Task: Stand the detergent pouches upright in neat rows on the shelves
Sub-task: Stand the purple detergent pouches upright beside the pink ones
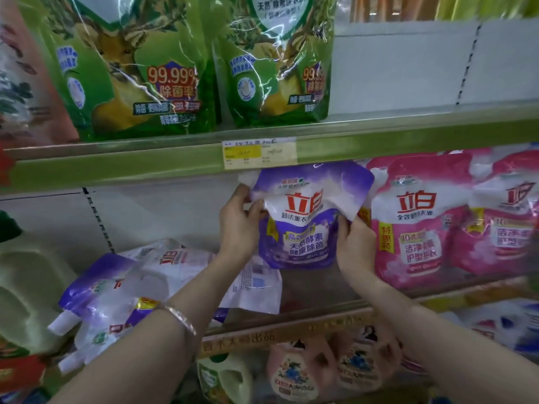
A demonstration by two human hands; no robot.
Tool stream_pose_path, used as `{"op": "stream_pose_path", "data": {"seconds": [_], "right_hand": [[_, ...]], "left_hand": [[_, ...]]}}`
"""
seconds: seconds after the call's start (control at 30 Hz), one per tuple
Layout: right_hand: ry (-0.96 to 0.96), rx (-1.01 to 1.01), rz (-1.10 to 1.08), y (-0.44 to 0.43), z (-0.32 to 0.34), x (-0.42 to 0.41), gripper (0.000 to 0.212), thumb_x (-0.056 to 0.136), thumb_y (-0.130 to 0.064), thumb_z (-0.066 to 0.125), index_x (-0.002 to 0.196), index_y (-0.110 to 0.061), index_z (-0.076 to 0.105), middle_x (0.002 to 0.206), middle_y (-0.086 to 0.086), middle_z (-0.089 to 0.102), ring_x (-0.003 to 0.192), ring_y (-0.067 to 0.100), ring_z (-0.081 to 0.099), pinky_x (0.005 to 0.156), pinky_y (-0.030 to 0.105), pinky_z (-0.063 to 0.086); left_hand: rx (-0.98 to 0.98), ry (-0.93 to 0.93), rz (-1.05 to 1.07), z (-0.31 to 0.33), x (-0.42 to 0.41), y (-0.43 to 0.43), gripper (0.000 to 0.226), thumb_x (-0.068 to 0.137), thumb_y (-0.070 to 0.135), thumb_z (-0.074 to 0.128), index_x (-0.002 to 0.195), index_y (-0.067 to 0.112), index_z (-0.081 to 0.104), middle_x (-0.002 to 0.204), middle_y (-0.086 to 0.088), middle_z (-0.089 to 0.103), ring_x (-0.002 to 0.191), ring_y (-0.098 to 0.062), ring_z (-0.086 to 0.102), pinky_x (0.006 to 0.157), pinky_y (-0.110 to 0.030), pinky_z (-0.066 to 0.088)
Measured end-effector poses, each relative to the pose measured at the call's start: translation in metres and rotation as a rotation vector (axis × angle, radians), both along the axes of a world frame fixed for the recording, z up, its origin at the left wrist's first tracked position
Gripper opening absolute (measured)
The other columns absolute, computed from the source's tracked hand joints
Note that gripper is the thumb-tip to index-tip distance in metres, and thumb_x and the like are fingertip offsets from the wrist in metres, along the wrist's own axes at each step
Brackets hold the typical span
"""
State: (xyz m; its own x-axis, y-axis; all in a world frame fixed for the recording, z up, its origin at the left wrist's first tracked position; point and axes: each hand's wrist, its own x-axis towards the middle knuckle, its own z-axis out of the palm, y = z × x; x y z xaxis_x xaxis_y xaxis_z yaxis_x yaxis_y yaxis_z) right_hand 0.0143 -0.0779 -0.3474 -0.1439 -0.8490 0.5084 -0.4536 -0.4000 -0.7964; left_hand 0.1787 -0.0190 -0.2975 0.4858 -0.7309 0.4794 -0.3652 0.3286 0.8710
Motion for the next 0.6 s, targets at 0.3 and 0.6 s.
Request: {"op": "stream_pose_path", "data": {"seconds": [0.3, 0.6], "right_hand": [[0.288, 0.068, -0.083, -0.042, -0.013, -0.015, 0.021, 0.097, -0.013, 0.040, 0.086, -0.009, 0.057, 0.083, 0.010, 0.066, 0.075, 0.029, 0.062, 0.065, 0.036, 0.048], [-0.055, 0.269, 0.088, -0.057, -0.013, 0.007, 0.022, 0.098, -0.010, 0.036, 0.118, -0.003, 0.044, 0.111, 0.016, 0.058, 0.100, 0.034, 0.058, 0.082, 0.042, 0.050]], "left_hand": [[0.328, -0.181, 0.187, -0.015, -0.010, -0.048, 0.020, 0.082, 0.011, 0.053, 0.067, 0.023, 0.045, 0.083, -0.013, 0.067, 0.081, -0.034, 0.068, 0.077, -0.045, 0.055], [0.305, -0.140, 0.338, -0.026, -0.015, -0.060, 0.015, 0.087, 0.014, 0.049, 0.074, 0.023, 0.046, 0.087, -0.011, 0.068, 0.081, -0.033, 0.067, 0.077, -0.046, 0.055]]}}
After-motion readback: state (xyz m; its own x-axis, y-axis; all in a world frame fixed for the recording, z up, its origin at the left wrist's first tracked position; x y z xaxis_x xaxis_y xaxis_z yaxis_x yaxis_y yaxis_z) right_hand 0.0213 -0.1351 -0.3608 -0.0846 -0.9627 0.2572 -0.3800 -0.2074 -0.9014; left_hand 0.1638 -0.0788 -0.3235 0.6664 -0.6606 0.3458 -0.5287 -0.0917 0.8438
